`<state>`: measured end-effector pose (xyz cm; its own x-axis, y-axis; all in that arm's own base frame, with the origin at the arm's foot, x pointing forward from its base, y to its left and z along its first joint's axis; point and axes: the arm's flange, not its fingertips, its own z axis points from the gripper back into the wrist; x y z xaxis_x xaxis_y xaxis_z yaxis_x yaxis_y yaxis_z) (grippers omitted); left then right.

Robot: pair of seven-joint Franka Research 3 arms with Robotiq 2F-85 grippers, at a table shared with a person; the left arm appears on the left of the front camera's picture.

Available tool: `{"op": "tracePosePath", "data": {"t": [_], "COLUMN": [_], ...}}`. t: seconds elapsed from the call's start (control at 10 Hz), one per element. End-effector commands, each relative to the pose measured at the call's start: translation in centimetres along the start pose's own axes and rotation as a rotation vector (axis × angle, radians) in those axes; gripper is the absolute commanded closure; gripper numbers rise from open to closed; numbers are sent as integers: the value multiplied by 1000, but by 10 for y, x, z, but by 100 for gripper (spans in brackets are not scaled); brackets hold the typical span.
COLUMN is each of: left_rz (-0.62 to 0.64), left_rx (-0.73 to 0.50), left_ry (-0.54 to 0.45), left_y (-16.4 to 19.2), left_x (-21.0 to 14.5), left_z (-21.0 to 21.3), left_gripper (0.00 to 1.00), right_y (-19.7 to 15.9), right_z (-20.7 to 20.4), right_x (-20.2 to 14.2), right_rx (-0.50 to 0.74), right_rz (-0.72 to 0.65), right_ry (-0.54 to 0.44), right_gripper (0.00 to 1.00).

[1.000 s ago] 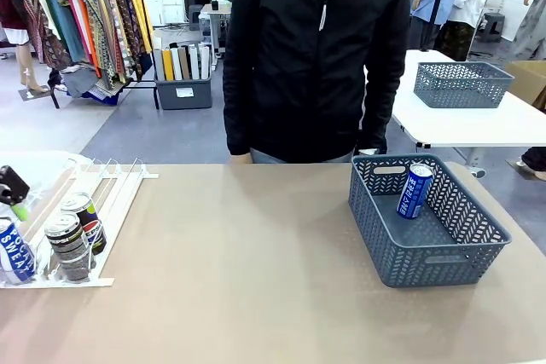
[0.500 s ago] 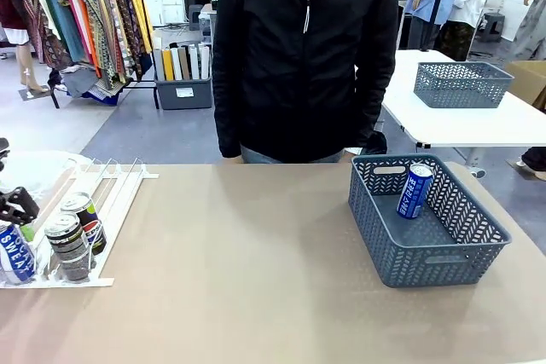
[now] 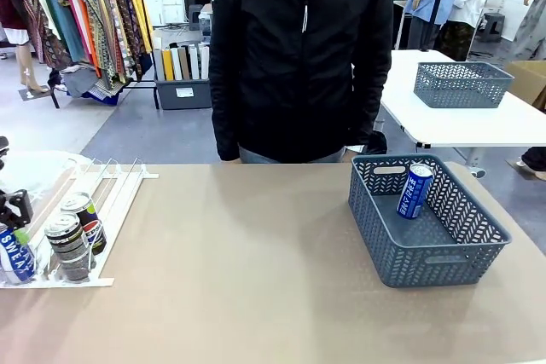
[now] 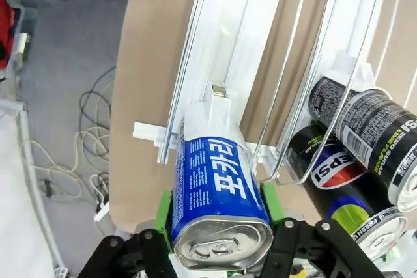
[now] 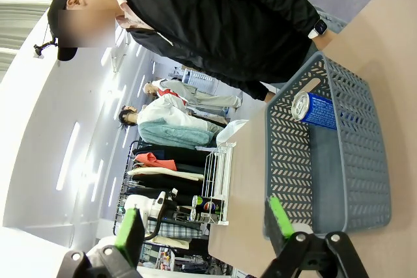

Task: Retrieve and store the cans from the dispenser.
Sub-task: Pick up the last remaining can from one row of the Automatic Can Dispenser and place it in the middle of the table.

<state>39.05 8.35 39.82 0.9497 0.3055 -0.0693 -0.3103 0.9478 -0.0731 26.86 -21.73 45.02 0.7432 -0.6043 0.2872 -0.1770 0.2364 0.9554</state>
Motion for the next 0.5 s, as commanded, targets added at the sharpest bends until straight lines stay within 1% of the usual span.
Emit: {"op": "tracePosePath", "data": {"t": [0.0, 0.3, 0.4], "left_rz": [15, 4, -6], "left_rx": [22, 10, 7], "left_ry": [-27, -50, -79], "left_y": [-1, -1, -2], "left_x": [-3, -4, -6], "left_z": [0, 4, 10], "left_gripper": [100, 100, 100], "right_y": [3, 3, 3], "right_z": [-1, -1, -1], "right_x": [2, 2, 2], "right_rx": [17, 17, 17], "right_rz": [6, 6, 6], "right_ry": [-8, -8, -8], "right_gripper": [0, 0, 0]}}
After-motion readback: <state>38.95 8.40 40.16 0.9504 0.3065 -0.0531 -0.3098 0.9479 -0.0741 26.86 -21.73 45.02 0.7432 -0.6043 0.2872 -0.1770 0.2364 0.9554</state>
